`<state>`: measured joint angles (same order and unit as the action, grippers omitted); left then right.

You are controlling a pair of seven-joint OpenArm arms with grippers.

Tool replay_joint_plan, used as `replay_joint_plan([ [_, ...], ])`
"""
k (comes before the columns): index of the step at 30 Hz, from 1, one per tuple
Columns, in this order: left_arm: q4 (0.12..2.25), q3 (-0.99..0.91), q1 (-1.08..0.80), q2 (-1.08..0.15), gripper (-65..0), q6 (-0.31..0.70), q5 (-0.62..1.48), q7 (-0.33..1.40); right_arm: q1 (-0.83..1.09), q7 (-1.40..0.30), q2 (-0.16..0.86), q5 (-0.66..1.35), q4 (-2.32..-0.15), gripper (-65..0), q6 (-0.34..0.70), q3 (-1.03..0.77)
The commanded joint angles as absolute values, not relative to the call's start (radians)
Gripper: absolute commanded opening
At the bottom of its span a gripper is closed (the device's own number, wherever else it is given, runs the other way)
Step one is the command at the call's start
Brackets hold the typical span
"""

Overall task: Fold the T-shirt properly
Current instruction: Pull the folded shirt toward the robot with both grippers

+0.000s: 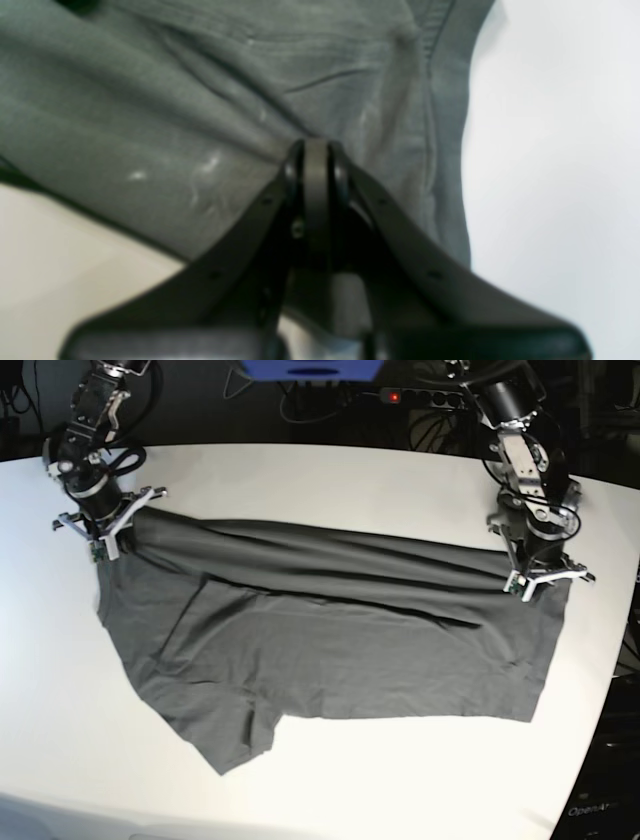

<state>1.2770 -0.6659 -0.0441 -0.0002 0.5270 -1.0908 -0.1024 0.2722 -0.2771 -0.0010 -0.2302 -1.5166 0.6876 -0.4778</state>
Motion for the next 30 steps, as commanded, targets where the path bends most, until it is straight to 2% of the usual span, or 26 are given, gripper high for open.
replay_joint_plan([
  [1,1.257,-0.677,-0.108,0.010,-62.5,0.631,-1.173,0.059,0.334,-0.516,-0.002,-0.392,-1.489,-64.7,0.698,-0.489],
  [20,1.400,-0.674,-0.274,0.125,-62.5,0.631,-1.168,0.050,0.499,-0.262,-0.042,-0.390,-1.489,-64.7,0.698,-0.628],
  [30,1.400,-0.671,-0.334,0.148,-62.5,0.631,-1.167,0.050,0.495,-0.211,-0.025,-0.390,-1.484,-64.7,0.698,-0.680],
])
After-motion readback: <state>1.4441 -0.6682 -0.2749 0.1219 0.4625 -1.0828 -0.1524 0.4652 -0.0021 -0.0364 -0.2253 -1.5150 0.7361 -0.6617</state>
